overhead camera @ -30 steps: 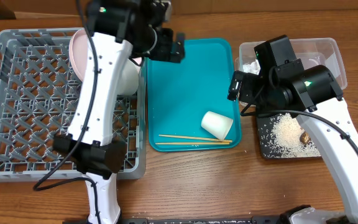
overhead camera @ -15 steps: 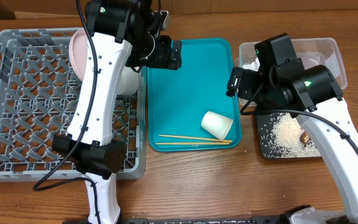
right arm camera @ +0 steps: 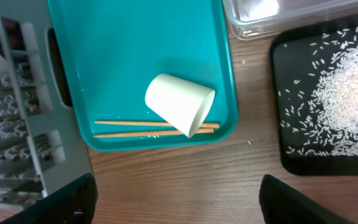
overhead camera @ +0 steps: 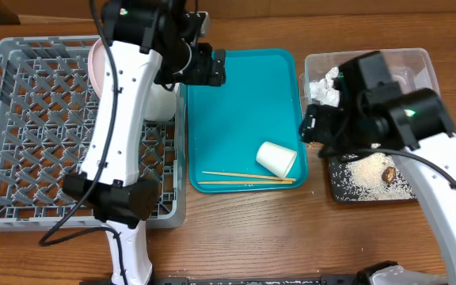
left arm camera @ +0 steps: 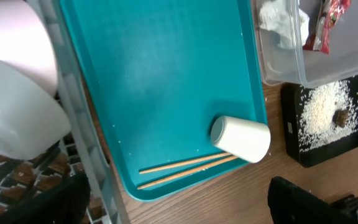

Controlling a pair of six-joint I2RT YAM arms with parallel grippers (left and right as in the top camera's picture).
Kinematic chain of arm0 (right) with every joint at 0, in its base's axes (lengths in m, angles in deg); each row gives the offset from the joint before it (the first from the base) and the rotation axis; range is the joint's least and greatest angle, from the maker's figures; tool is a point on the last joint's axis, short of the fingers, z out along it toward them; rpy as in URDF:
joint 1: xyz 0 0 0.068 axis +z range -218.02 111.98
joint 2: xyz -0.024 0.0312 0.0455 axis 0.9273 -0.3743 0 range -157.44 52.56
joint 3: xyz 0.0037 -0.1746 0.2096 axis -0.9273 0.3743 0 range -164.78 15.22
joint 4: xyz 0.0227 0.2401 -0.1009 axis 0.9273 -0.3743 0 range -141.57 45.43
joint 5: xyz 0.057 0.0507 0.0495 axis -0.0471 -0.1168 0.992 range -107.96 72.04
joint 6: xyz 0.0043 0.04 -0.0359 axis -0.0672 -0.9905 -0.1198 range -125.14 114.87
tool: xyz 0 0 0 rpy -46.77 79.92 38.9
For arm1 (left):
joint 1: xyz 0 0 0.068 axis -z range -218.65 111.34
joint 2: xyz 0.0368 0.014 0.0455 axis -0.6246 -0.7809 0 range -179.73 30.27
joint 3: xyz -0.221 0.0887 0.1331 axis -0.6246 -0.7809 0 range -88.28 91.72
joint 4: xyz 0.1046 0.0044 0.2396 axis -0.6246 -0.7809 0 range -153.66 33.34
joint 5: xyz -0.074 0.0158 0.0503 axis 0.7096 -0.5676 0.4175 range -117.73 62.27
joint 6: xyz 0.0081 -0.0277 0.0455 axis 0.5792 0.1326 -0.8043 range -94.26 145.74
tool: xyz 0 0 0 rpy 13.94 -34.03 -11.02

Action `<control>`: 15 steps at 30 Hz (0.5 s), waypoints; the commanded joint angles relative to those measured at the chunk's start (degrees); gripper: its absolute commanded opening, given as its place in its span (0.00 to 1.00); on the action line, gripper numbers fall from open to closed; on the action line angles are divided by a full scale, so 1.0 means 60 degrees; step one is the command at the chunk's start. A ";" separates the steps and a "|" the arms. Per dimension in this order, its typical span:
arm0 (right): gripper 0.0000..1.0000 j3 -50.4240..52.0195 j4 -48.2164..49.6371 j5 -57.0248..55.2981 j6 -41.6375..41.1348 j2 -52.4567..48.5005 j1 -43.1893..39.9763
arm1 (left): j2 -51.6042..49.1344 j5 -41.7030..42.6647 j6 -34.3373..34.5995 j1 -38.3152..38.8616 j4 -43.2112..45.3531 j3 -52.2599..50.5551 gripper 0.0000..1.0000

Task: Sort waste into correct bins and load items into the dishwasher
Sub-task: 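Move the right gripper from the rice tray to the tipped paper cup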

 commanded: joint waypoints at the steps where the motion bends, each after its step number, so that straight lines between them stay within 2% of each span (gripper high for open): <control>1: 0.78 0.0554 0.0474 0.0659 0.0120 0.0277 -0.0073 | 0.0841 0.0171 -0.0004 -0.0120 -0.0022 -0.0015 0.93; 5: 0.55 0.2288 0.1781 0.1217 -0.0466 0.0259 -0.0095 | 0.1053 0.0138 -0.0164 -0.0120 -0.0022 -0.0015 0.91; 9: 0.38 0.3799 0.2739 0.1672 -0.0925 0.0259 -0.0102 | 0.1038 0.0142 -0.0160 -0.0127 -0.0025 -0.0022 0.90; 15: 0.42 0.4962 0.4076 0.1880 -0.1228 0.0259 -0.0102 | 0.1035 0.0149 -0.0157 -0.0127 -0.0022 -0.0022 0.89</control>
